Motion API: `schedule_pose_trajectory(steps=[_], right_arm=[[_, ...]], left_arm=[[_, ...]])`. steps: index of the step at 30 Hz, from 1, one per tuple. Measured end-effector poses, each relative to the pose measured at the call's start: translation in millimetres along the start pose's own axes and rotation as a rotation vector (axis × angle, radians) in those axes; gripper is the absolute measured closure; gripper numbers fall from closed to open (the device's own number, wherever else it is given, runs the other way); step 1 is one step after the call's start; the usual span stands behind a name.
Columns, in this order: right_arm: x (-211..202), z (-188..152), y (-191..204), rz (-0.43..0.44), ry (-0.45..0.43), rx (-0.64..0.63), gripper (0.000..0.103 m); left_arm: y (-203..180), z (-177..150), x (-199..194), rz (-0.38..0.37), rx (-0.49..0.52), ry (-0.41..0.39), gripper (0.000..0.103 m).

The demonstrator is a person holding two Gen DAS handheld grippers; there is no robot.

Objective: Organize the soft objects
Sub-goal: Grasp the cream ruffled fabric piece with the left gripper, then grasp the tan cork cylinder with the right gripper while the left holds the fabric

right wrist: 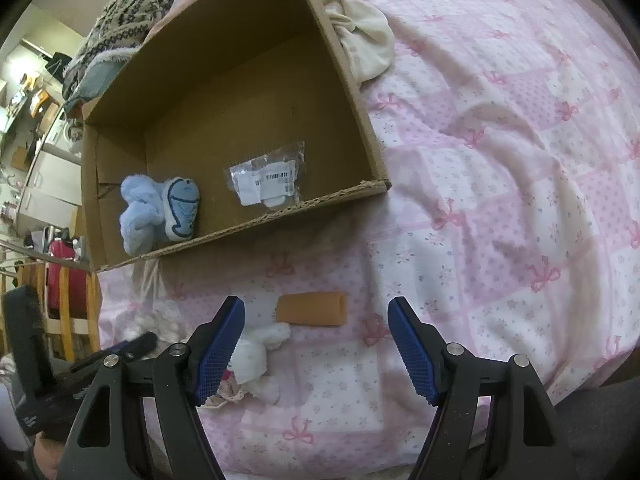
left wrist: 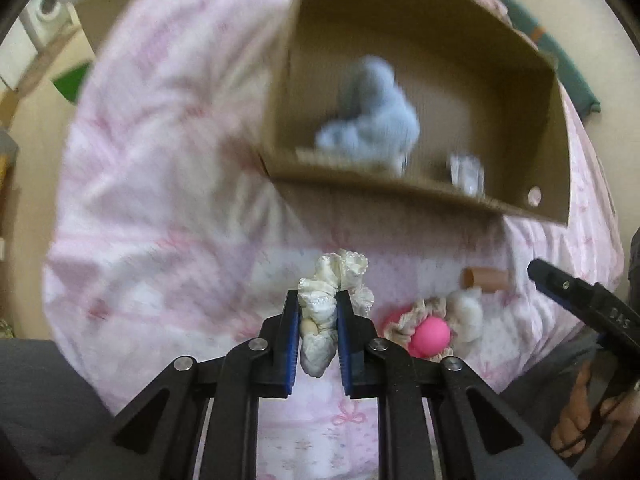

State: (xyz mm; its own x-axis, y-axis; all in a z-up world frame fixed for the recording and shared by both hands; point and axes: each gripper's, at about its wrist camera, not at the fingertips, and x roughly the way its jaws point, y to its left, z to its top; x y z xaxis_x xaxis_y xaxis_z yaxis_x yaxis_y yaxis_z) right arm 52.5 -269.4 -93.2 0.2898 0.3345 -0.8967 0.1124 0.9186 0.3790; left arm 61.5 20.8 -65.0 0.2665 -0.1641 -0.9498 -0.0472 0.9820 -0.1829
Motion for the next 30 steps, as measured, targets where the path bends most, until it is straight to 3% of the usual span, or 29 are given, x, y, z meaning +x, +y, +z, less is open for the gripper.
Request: schedule_pose_trajectory(steps=[5,13,17,22,24,28,30], right_arm=[[1.8,0.3,-4.6,0.018,0.013,0.026,0.025],[29.4,5.4,11.4,-0.061,0.082,-0.049,0.025],[45.9,10.3,16.9,-0.076,0.126,-0.063,0.038],[53.6,10.4,22.3,-0.128,0.132,-0.098,0.045],[55.8,9.9,23.6,-0.136,0.138,-0.112,0.059],[58.0,8.5,26.1,-0.156,0.130,-0.130,0.070],[56.3,7.6,24.9,-0.151,0.122,-0.134,0.089]], left_arm=[[6.1,0.9,-22.8,0.037,-0.021,-0.089,0.088],[-1.5,2.3,-23.5,0.032,0.020,-0.100,0.088],[-8.9,1.0,-18.7,0.032,0.039,-0.100,0.088],[-8.1,2.8,-16.7,0.032,0.032,-0.094,0.088],[-6.8,3.7,-15.4,0.029,0.024,-0.087,0.088],[-7.5,5.8,-11.6,0.019,0.018,-0.080,0.088],[-9.9,6.2,-10.9,0.022,0.031,-0.086,0.088]])
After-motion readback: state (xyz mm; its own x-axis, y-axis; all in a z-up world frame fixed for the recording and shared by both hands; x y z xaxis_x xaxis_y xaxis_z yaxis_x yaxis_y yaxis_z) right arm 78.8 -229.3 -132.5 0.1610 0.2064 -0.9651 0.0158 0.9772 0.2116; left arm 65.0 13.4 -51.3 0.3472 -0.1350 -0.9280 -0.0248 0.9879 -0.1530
